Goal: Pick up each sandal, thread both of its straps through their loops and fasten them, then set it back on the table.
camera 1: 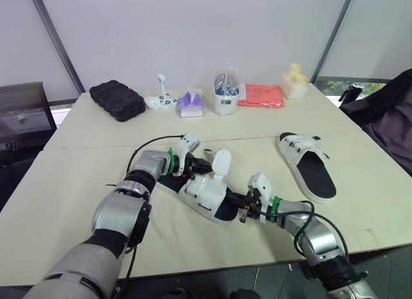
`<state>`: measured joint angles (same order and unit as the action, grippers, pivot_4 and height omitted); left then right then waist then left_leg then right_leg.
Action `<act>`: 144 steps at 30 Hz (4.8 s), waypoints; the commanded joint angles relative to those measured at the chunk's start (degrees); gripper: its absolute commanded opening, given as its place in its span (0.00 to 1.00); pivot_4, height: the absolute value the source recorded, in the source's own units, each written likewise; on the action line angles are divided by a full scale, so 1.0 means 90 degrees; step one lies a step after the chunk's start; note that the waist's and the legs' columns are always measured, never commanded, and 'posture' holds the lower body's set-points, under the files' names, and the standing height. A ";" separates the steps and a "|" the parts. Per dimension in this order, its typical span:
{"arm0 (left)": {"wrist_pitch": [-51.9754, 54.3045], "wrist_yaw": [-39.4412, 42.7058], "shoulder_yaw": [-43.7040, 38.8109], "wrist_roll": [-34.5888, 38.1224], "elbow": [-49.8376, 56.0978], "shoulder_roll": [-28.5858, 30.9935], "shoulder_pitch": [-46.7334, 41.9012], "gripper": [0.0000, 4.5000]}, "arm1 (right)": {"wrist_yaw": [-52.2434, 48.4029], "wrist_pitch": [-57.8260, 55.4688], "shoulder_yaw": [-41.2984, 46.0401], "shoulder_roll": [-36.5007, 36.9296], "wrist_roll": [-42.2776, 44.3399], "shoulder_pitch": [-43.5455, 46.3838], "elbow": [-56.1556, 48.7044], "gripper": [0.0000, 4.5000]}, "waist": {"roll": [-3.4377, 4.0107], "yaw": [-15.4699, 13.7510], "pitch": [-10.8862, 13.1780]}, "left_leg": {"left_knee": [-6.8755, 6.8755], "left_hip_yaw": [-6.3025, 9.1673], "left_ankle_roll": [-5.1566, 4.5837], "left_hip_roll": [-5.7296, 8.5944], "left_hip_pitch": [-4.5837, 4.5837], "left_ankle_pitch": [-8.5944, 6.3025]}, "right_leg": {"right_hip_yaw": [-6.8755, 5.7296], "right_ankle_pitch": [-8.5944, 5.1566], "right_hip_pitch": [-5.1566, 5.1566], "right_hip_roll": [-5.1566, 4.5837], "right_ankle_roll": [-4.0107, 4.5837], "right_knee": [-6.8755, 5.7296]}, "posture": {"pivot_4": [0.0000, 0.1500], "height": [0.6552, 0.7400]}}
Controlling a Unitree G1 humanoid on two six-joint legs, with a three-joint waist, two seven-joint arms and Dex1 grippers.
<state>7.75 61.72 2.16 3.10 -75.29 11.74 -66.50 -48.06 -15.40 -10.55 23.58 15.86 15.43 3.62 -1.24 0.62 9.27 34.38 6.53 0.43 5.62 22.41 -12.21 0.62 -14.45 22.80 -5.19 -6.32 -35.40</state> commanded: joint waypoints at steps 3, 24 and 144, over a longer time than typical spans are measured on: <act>-0.0101 -0.0248 -0.0354 0.0034 0.0015 0.0020 -0.0147 0.99 | 0.0045 -0.0286 -0.0110 0.0028 -0.0150 -0.0252 0.0144 0.00 | -0.0002 -0.0002 0.0001 | 0.0000 0.0000 0.0000 0.0000 0.0001 0.0000 | 0.0000 0.0000 0.0002 0.0000 0.0000 -0.0005 | 1.00 1.00; 0.3155 0.0192 -0.0609 0.1713 0.7313 0.1641 0.3673 0.99 | 0.1103 -0.1933 0.1117 0.0782 0.0443 -0.0666 -0.3461 0.00 | 0.0003 -0.0007 0.0029 | 0.0085 -0.0008 0.0013 -0.0012 0.0119 -0.0009 | 0.0040 0.0006 0.0141 0.0004 0.0010 -0.0099 | 1.00 1.00; 0.5650 -0.1868 -0.2843 0.3263 0.2094 0.0222 0.0518 0.99 | 0.0769 -0.1290 0.0351 0.0623 0.0024 -0.0714 -0.2227 0.00 | 0.0015 -0.0040 0.0038 | 0.0182 -0.0010 -0.0009 -0.0002 0.0115 -0.0022 | 0.0018 0.0029 0.0086 0.0016 -0.0022 -0.0104 | 1.00 1.00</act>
<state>56.51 45.58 -23.00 30.67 -58.71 14.77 -61.85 -40.51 -28.09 -6.71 29.65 15.94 7.86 -15.65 -1.10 0.26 9.61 36.02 6.43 0.35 5.61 23.44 -12.40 0.78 -14.19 23.55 -5.05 -6.52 -36.34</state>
